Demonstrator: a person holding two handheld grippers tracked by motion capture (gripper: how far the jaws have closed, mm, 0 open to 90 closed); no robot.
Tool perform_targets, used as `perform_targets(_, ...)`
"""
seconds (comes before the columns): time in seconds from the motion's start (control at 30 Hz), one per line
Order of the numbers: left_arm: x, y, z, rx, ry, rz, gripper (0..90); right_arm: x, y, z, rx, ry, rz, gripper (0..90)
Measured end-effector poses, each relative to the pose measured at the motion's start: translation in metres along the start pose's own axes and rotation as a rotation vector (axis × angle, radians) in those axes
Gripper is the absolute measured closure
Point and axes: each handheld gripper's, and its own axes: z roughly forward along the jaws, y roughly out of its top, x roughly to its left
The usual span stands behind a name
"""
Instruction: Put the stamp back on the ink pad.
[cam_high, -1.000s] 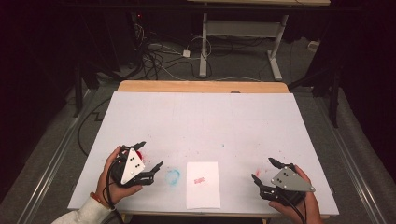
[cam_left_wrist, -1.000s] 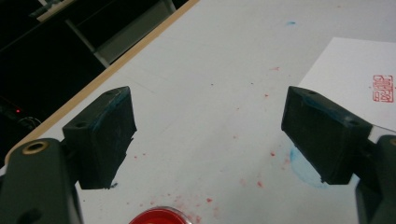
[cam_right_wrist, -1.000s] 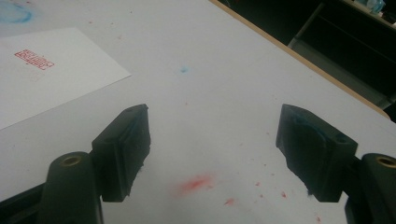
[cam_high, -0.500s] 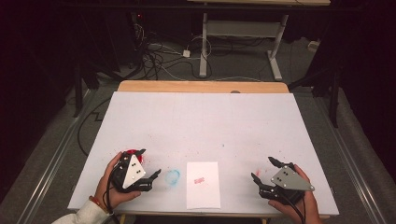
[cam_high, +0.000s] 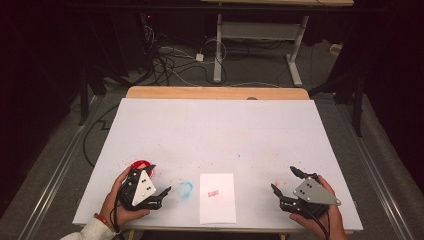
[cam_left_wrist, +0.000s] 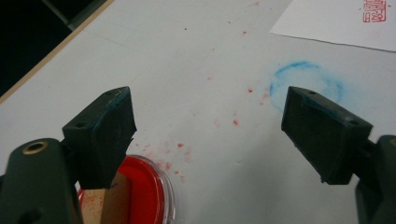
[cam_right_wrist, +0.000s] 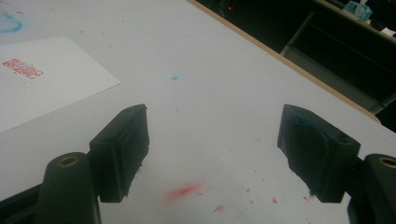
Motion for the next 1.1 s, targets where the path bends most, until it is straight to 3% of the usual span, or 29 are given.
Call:
perform_targets(0.4, 0.004, -0.0037, 0.001, 0.005, -0.002, -0.015, 17.2, 0.0037, 0.0042, 0.0085, 0.012, 0.015, -0.019, 24.4)
perform_targets(0.77, -0.001, -0.0001, -0.0001, 0.008, 0.008, 0.005, 17.2, 0.0007, 0.002, 0.0037, 0.015, -0.035, -0.018, 24.0)
perform_targets(1.1, 0.0007, 0.0004, 0.0056, 0.024, -0.003, 0.003, 17.2, -0.0007, 0.0002, 0.0065, 0.031, -0.049, -0.018, 22.9)
